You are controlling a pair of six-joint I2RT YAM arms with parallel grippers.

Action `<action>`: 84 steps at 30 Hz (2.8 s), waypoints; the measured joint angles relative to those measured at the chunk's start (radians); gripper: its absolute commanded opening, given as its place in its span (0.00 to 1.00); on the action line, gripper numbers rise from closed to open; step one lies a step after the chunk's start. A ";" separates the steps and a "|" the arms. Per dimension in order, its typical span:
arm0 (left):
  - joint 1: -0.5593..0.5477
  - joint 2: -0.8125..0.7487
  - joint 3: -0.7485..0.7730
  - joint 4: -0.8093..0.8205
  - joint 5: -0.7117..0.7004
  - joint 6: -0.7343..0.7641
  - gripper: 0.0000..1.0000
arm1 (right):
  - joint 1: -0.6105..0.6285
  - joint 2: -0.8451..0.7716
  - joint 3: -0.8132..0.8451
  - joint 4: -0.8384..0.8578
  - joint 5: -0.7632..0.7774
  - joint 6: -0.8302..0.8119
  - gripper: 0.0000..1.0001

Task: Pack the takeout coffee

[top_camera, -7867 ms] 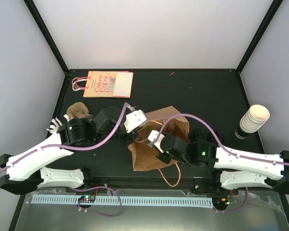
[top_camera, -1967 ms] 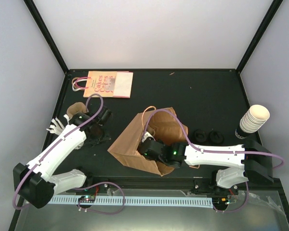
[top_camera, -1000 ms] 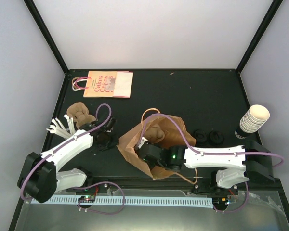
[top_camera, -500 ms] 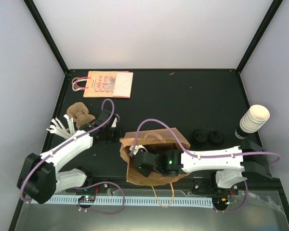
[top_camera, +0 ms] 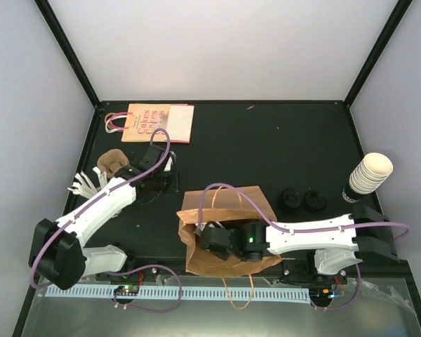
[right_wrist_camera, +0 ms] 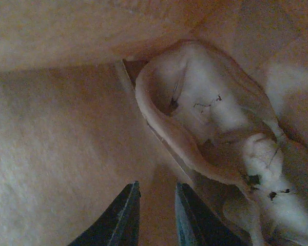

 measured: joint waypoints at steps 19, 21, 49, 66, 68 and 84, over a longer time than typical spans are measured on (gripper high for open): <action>0.000 0.347 0.181 0.063 0.162 0.165 0.50 | 0.049 0.069 0.047 -0.142 0.067 -0.196 0.24; 0.000 0.372 0.193 0.070 0.186 0.174 0.54 | 0.049 0.069 0.047 -0.148 0.071 -0.203 0.24; 0.000 0.456 0.249 0.089 0.381 0.237 0.92 | 0.053 0.069 0.047 -0.163 0.095 -0.237 0.25; -0.001 0.482 0.249 0.094 0.429 0.246 0.75 | 0.053 0.067 0.045 -0.163 0.096 -0.245 0.25; -0.006 0.494 0.249 0.106 0.445 0.247 0.71 | 0.053 0.067 0.045 -0.163 0.098 -0.245 0.25; -0.033 0.546 0.249 0.125 0.489 0.252 0.67 | 0.053 0.068 0.045 -0.168 0.141 -0.265 0.23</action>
